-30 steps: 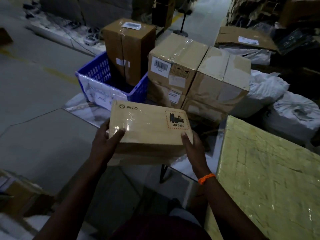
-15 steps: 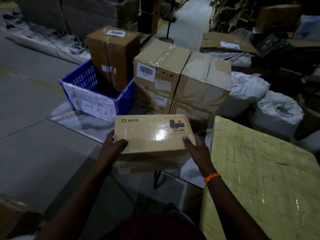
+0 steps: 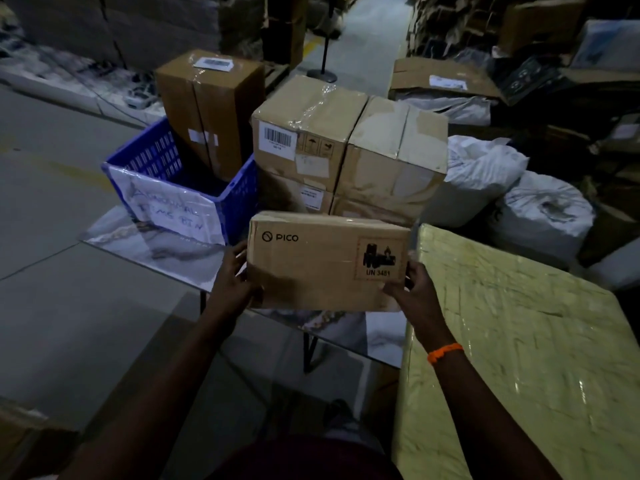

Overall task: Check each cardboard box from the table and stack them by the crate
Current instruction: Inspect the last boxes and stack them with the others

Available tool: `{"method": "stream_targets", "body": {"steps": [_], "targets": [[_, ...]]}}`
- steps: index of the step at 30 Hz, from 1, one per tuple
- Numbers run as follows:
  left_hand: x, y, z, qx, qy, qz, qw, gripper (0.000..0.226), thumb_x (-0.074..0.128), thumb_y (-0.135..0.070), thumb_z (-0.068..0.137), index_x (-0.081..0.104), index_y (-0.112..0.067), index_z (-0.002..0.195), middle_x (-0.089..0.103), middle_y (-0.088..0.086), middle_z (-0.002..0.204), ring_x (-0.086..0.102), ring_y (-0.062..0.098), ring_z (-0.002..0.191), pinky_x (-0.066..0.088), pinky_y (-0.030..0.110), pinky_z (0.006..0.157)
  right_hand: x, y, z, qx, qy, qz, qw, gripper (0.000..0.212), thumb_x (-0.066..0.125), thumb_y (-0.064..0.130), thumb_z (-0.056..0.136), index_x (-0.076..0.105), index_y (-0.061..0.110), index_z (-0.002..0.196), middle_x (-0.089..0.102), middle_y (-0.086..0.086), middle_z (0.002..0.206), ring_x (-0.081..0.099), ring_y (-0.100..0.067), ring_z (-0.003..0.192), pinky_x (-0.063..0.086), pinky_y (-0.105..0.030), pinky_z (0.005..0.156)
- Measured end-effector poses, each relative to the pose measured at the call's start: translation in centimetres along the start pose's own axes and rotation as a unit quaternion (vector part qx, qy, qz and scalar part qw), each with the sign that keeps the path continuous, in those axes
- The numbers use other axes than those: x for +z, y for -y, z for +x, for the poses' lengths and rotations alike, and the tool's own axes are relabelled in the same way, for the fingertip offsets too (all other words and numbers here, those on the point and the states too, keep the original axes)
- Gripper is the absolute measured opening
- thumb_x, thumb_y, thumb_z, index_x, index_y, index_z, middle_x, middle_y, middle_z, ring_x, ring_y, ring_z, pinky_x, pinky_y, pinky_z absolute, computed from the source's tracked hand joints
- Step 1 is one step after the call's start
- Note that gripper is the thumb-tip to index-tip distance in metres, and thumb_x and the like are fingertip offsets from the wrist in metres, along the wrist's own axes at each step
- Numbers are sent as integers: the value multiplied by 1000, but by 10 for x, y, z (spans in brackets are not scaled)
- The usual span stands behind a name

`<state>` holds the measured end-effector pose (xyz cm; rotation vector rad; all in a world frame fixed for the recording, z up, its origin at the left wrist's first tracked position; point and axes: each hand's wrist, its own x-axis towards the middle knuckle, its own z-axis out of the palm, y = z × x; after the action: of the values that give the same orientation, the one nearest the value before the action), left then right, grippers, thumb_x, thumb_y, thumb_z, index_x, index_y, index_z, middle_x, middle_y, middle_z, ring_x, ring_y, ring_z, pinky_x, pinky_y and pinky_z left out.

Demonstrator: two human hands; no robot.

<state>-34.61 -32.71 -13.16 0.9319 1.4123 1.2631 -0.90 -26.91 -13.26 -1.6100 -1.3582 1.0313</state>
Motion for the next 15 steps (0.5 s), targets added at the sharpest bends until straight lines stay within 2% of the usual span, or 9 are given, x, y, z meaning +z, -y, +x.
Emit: {"method": "stream_targets", "body": {"steps": [3, 5, 7, 8, 10, 12, 13, 14, 15], "targets": [[3, 13, -2, -34, 5, -9, 999, 62, 74, -36, 76, 49, -36, 133, 56, -5, 141, 54, 17, 128, 52, 48, 99, 1, -16, -19, 20, -19, 35, 999, 35, 71, 6, 93, 57, 19, 122, 67, 9, 114, 65, -11, 109, 54, -27, 85], [3, 20, -4, -53, 17, -8, 998, 55, 70, -55, 81, 53, -37, 130, 59, -6, 137, 57, 20, 127, 50, 55, 102, 2, -25, -31, 58, -19, 87, 994, 25, 62, 15, 101, 58, 19, 125, 67, 6, 118, 63, -13, 113, 51, -26, 85], [1, 27, -9, -75, 15, -35, 996, 60, 61, -68, 81, 52, -36, 130, 58, -4, 138, 56, 21, 128, 48, 56, 105, 1, -32, -46, 88, -16, 134, 987, 24, 52, 27, 107, 59, 20, 129, 67, 6, 123, 63, -11, 116, 51, -29, 91], [0, 29, -12, -91, 13, -51, 994, 64, 58, -75, 78, 51, -37, 130, 55, -2, 141, 54, 22, 129, 45, 55, 108, 0, -36, -51, 100, -13, 155, 983, 31, 47, 35, 108, 59, 19, 132, 67, 7, 124, 63, -10, 117, 50, -30, 94], [0, 37, -19, -122, 4, -65, 990, 72, 54, -86, 72, 52, -40, 127, 53, -2, 141, 51, 23, 129, 42, 52, 109, -1, -44, -60, 128, -9, 174, 976, 59, 46, 64, 101, 58, 22, 139, 68, 10, 126, 64, -7, 117, 48, -31, 97], [-1, 44, -25, -126, -12, -48, 991, 65, 51, -88, 73, 56, -43, 120, 59, -6, 129, 54, 21, 121, 43, 51, 105, 0, -50, -66, 145, -7, 181, 973, 91, 52, 88, 76, 57, 26, 142, 67, 11, 127, 64, -7, 116, 49, -31, 99], [-2, 48, -27, -124, -17, -41, 991, 62, 51, -85, 75, 58, -43, 120, 60, -8, 125, 55, 18, 117, 44, 49, 103, 2, -52, -69, 151, -4, 181, 972, 98, 55, 91, 68, 56, 28, 142, 67, 11, 127, 63, -7, 115, 50, -31, 98], [-2, 53, -28, -124, -18, -38, 991, 61, 53, -83, 78, 58, -44, 124, 59, -7, 126, 55, 17, 116, 46, 47, 100, 4, -53, -71, 152, 0, 173, 973, 95, 56, 90, 70, 56, 28, 142, 66, 10, 128, 63, -8, 115, 51, -31, 97], [-2, 57, -29, -126, -15, -35, 991, 59, 56, -79, 81, 57, -44, 129, 57, -6, 130, 54, 16, 117, 48, 44, 95, 6, -53, -73, 144, 4, 160, 977, 81, 55, 83, 82, 57, 28, 141, 68, 10, 127, 65, -8, 115, 52, -29, 94]]}}
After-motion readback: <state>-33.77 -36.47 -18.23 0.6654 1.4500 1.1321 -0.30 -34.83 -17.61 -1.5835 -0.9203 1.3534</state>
